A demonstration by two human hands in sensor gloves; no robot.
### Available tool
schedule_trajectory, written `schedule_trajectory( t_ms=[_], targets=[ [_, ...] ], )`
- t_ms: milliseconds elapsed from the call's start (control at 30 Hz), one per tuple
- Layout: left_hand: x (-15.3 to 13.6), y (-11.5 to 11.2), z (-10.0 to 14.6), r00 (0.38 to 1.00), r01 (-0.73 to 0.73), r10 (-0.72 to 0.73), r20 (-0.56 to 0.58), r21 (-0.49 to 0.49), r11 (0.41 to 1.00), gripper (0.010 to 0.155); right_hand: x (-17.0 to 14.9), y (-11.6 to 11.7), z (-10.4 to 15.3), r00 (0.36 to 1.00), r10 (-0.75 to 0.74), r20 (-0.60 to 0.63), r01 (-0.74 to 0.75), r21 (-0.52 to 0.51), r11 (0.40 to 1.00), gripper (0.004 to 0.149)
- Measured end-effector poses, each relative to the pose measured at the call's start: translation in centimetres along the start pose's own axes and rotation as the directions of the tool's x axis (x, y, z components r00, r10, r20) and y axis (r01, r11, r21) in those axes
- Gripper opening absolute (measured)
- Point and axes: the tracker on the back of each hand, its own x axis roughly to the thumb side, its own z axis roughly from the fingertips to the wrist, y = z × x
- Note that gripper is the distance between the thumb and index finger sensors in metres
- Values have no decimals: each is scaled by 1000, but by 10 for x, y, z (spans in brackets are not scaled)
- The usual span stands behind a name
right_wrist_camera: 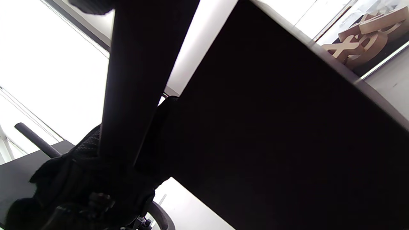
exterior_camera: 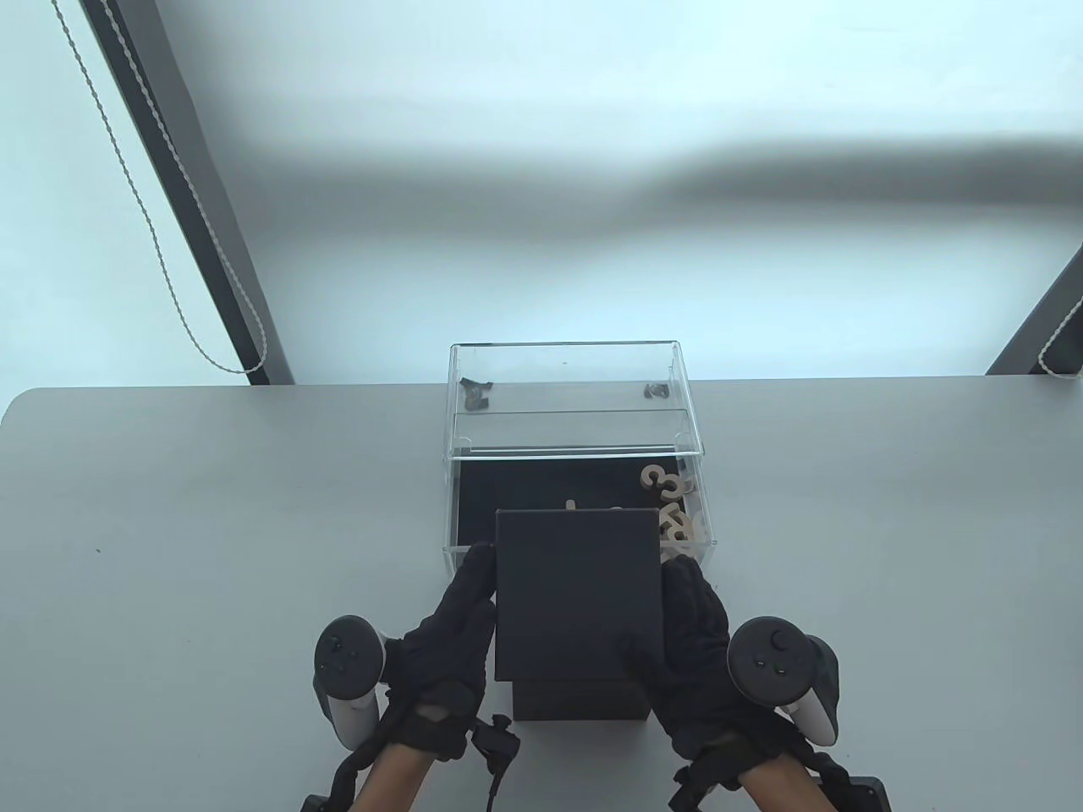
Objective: Pour number blocks into a drawer
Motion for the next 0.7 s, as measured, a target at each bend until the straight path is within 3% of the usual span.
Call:
schedule_trajectory(
  t_ms=[433, 700],
  targets=[
    [-27, -8, -7, 991, -25, 22, -133, -24, 999, 61, -23, 4, -7, 979, -157, -128, 163, 35, 986, 93],
    [-36, -8, -6, 983, -33, 28, -180, -24, 999, 61, -34, 9, -11, 966, -170, -195, 186, 66, 980, 93]
  ],
)
